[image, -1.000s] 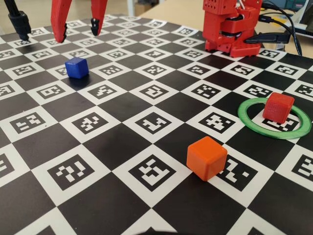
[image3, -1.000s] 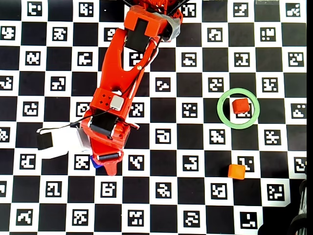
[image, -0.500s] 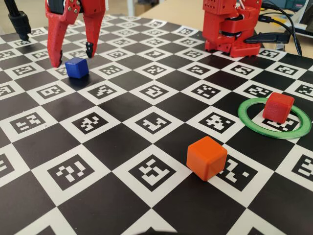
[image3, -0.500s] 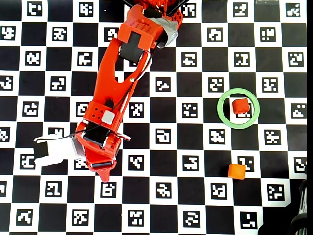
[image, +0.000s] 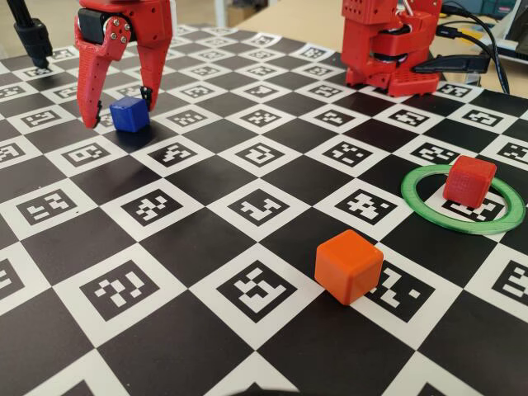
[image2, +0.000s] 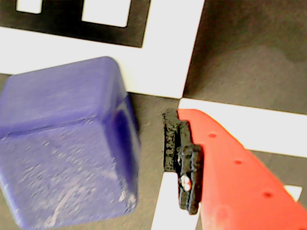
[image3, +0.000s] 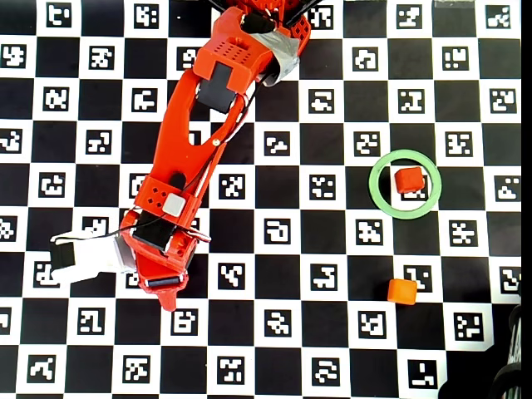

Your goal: Grab the red cube then put it in the green circle then put the blue cube on top and finally the orange cube on top

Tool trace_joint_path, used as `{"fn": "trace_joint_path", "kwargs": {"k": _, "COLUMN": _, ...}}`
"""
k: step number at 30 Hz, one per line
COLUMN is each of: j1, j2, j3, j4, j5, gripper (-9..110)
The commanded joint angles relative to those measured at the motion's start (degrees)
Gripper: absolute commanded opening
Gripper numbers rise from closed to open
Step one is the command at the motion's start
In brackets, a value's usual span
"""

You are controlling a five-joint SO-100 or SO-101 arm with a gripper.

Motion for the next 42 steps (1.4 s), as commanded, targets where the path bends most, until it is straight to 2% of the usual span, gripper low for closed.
{"fn": "trace_joint_path", "kwargs": {"k": 1, "j1": 0.7, "j2": 2.5, "j3": -0.4, "j4": -1.0, "j5": -0.3, "gripper": 39}}
{"fn": "trace_joint_path", "kwargs": {"k": 42, "j1": 0.7, "j2": 3.5, "j3": -0.6, "j4": -1.6, "j5": -14.1, "gripper": 40}}
